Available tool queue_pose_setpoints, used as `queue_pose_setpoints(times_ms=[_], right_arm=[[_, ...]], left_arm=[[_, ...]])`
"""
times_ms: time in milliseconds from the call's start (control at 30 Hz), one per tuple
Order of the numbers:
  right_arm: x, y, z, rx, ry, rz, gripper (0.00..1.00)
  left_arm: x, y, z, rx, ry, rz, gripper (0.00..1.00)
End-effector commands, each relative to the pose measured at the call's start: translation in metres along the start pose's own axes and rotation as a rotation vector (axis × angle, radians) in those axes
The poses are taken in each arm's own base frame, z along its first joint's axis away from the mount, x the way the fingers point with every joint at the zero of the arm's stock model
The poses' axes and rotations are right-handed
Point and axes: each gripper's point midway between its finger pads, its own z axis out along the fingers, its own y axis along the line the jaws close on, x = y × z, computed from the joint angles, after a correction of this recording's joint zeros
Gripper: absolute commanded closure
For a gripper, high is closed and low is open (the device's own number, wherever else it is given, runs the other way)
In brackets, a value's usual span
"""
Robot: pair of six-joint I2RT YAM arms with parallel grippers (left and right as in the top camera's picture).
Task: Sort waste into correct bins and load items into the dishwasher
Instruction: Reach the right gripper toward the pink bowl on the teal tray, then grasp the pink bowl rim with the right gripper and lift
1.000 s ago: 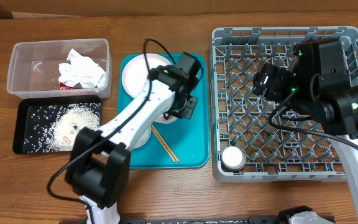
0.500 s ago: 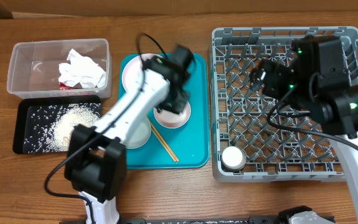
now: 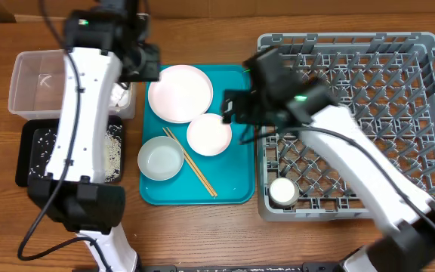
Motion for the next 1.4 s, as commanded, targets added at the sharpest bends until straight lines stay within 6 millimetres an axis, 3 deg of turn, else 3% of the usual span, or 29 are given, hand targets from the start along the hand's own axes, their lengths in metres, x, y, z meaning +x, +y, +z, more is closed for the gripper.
queue_pose_setpoints(times_ms=[0,33,67,100,267,500,667,833,867,967,1067,1167,1233,1300,1333,1367], right_arm=[[0.009,0.0,0.03,0.029,0.059,-0.011,0.1],[0.012,-0.002,0.041,0.042,0.08,-0.012,0.11],[0.015,-0.004,0.049,0.051,0.096,-0.011,0.12],[0.018,-0.006,0.06,0.065,0.117,-0.009,0.12],[0.028,-0.018,0.101,0.106,0.183,-0.007,0.2],[0.037,-0.025,0.141,0.127,0.218,-0.018,0.46],[0.04,-0.028,0.15,0.136,0.231,-0.016,0.66],[0.039,-0.032,0.149,0.155,0.226,-0.009,0.96],[0.039,-0.032,0.148,0.161,0.226,-0.005,0.96],[0.031,-0.035,0.134,0.185,0.215,0.002,0.96],[0.013,-0.035,0.103,0.222,0.16,-0.001,0.96],[-0.019,-0.028,0.051,0.256,0.039,-0.012,0.96],[-0.046,-0.027,0.006,0.298,-0.089,-0.016,0.96],[-0.069,-0.033,-0.033,0.364,-0.219,-0.011,0.96],[-0.088,-0.045,-0.067,0.455,-0.346,0.0,0.96],[-0.092,-0.048,-0.073,0.477,-0.372,0.003,0.96]], left_arm=[[-0.004,0.011,-0.006,0.013,-0.012,-0.04,0.34],[-0.004,0.014,-0.006,0.011,-0.011,-0.046,0.14],[-0.004,0.016,-0.006,0.008,-0.012,-0.051,0.02],[-0.004,0.018,-0.005,0.007,-0.012,-0.054,0.0],[-0.005,0.019,-0.005,0.005,-0.013,-0.056,0.0],[-0.011,0.018,-0.005,0.009,-0.04,-0.055,0.0],[-0.012,0.018,-0.005,0.009,-0.041,-0.055,0.0],[-0.012,0.018,-0.005,0.009,-0.041,-0.055,0.0],[-0.012,0.018,-0.005,0.01,-0.041,-0.055,0.0],[-0.012,0.018,-0.005,0.009,-0.041,-0.055,0.0],[-0.012,0.018,-0.005,0.009,-0.041,-0.055,0.0],[-0.012,0.018,-0.005,0.009,-0.041,-0.055,0.0],[-0.012,0.018,-0.005,0.009,-0.041,-0.055,0.0],[-0.012,0.018,-0.005,0.009,-0.041,-0.055,0.0],[-0.012,0.018,-0.005,0.009,-0.041,-0.055,0.0],[-0.012,0.018,-0.005,0.009,-0.041,-0.055,0.0]])
